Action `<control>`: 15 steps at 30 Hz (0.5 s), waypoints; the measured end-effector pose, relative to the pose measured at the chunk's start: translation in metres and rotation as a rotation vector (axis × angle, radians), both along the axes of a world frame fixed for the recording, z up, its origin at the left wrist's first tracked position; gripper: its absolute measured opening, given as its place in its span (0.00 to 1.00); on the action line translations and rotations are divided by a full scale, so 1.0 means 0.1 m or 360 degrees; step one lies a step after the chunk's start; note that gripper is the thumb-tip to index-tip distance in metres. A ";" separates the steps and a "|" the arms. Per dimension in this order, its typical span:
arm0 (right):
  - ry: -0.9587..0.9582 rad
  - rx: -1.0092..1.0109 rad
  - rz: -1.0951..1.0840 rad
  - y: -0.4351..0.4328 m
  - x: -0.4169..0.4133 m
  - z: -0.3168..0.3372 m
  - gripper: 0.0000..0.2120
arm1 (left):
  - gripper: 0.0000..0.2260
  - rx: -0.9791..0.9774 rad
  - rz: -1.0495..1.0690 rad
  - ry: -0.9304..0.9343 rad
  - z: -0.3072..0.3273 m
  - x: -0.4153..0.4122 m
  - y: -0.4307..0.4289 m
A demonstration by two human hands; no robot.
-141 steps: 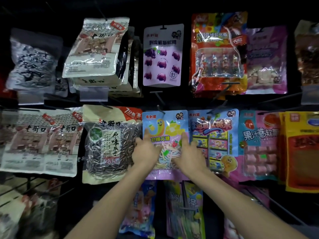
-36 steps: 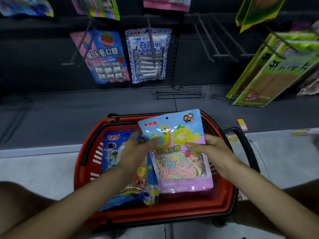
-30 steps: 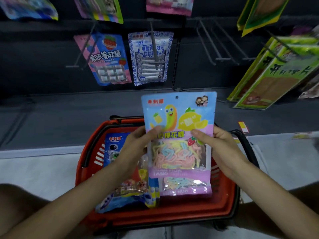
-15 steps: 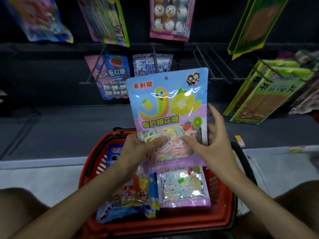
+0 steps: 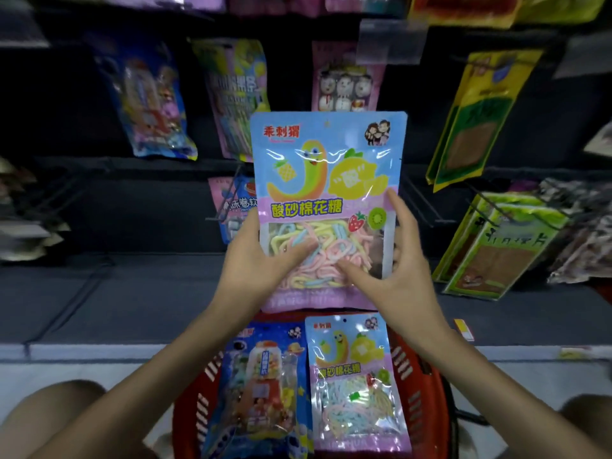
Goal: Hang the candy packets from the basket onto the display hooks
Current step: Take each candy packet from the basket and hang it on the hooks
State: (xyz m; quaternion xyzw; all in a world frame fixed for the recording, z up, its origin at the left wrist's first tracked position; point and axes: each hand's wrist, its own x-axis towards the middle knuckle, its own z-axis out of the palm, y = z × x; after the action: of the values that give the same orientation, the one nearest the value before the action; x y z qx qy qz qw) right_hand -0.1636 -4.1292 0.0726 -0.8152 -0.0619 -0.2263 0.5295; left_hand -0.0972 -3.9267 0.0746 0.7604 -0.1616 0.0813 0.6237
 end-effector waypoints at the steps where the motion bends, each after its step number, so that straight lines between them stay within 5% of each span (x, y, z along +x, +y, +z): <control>1: -0.0033 0.0002 0.0003 0.03 0.04 0.11 0.48 | 0.27 0.0014 0.0042 -0.0069 0.12 -0.01 0.03; 9: -0.0330 -0.0047 0.0040 0.36 0.39 0.95 0.53 | 0.48 0.0009 0.0313 -0.0512 1.06 0.04 0.27; 15: -0.0531 -0.0082 -0.0066 0.61 0.66 1.60 0.51 | 0.44 -0.0005 0.0426 -0.0751 1.64 0.19 0.45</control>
State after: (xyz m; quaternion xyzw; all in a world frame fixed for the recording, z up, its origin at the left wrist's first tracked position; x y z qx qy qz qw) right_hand -0.0974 -4.0679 0.2326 -0.7809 -0.1378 -0.3676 0.4859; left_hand -0.0779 -3.8818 0.2389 0.7341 -0.2004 0.3381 0.5538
